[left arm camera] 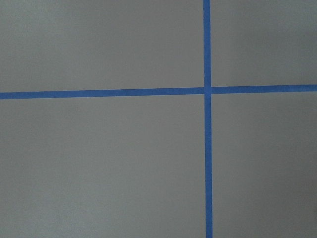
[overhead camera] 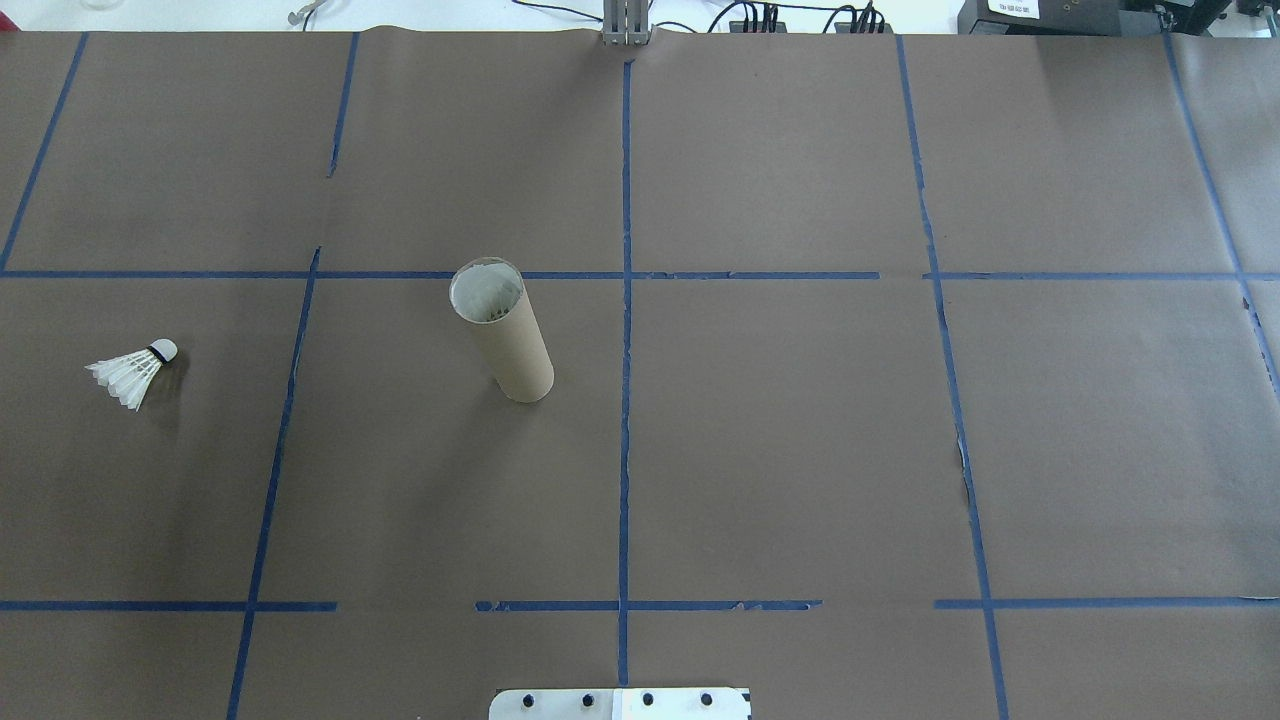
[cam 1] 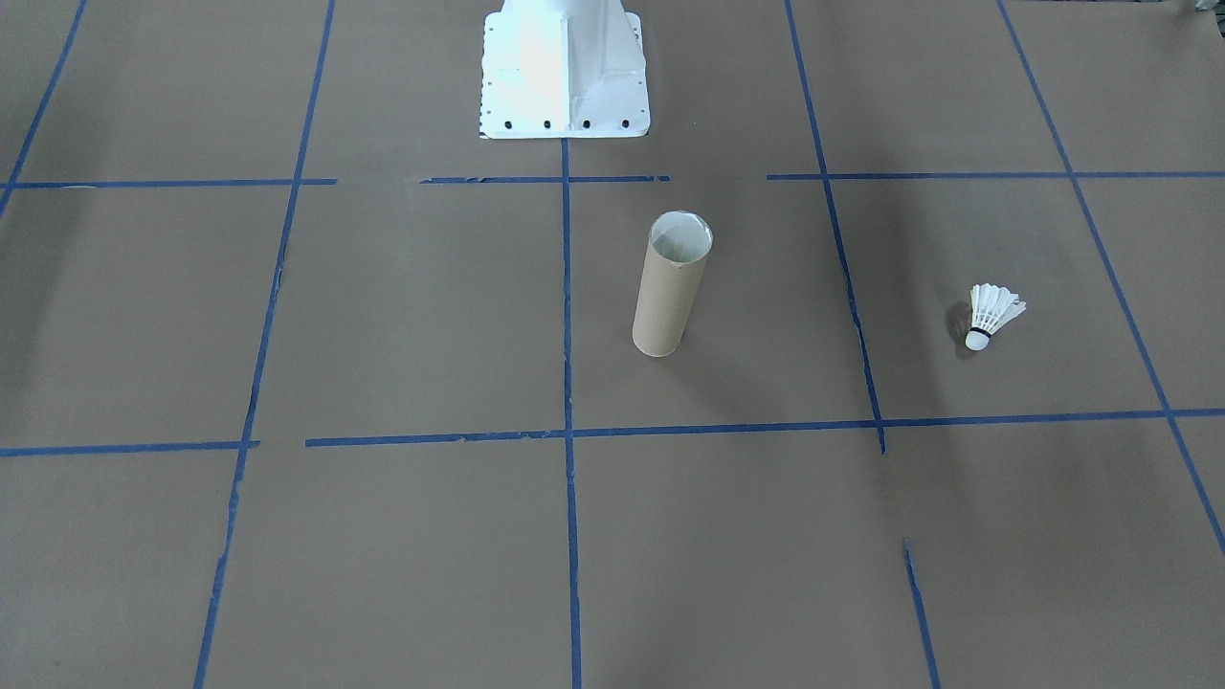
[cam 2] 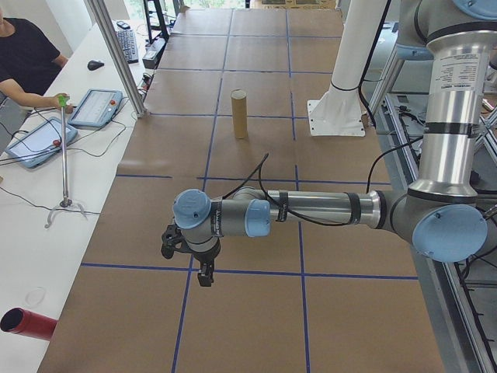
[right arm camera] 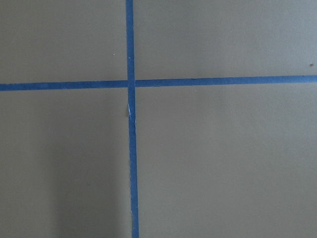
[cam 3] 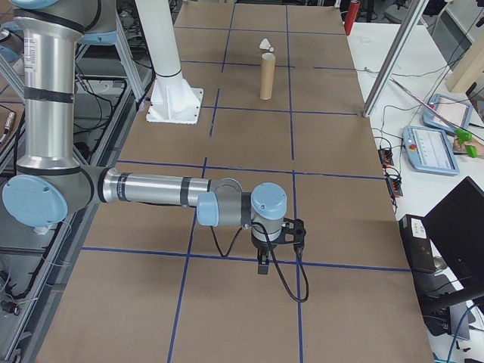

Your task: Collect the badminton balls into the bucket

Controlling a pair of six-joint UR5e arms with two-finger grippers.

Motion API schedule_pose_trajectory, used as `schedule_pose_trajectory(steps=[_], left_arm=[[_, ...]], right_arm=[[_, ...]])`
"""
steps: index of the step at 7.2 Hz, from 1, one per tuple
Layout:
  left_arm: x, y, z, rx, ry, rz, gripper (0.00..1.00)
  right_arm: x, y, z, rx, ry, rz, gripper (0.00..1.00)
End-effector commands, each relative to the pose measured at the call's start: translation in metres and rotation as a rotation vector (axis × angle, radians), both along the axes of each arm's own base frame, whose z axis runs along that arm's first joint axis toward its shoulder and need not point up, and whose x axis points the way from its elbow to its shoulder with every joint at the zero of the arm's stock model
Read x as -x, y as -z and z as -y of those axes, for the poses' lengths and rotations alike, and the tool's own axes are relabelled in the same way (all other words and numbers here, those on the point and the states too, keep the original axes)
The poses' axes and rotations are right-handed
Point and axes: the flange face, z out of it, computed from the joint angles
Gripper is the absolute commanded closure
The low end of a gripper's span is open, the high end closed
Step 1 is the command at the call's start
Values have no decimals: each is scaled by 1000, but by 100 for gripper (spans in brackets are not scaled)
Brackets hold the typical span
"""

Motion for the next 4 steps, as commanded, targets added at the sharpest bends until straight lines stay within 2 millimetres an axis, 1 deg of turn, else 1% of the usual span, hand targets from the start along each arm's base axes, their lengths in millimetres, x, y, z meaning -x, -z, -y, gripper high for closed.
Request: schedule_pose_trajectory(steps=[1,2,3,4], left_arm=[[-1,9,3,-13,5,-4,0],[-1,26,11,-4,54,-5,0],[-2,64,22,20,159,-16,0],[-7,113,21,24,255,-38,0]], right_arm=[[0,0,0,0,0,0,0],[0,0,0,0,0,0,0],[0,0,0,0,0,0,0],[0,0,0,1,-1,0,0]])
